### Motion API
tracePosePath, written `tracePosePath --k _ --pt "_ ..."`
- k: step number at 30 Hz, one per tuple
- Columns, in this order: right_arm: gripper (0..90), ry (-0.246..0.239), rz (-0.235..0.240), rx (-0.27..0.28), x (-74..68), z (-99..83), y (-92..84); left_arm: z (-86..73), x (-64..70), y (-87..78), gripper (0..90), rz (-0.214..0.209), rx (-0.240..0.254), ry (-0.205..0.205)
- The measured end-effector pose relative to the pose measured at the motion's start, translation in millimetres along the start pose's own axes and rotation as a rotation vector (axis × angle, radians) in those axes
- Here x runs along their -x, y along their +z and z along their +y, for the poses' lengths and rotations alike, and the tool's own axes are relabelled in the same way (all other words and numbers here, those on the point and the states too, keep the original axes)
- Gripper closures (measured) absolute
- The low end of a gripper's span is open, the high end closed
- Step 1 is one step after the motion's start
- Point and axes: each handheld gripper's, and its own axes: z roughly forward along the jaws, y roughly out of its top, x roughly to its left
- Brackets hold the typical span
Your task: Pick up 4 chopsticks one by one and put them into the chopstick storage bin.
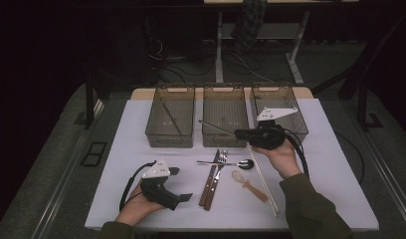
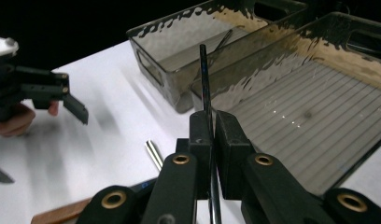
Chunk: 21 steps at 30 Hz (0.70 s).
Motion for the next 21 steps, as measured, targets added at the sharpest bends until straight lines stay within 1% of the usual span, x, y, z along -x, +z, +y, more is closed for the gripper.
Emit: tracePosePath --k 8,13,21 --pt "85.4 0.010 -0.014 0.003 2.2 15.4 11.8 0.3 0.2 -0.1 0.0 -0.005 0.004 -0.001" --pt "85.4 0.018 -0.026 0.000 2.7 25.3 21.5 0.2 -0.1 0.3 0.0 0.000 -0.003 -0.001" --pt "85.4 0.017 -0.036 -0.029 1.8 40.5 43.0 0.3 -1.0 0.4 0.0 -0.001 -0.001 0.001"
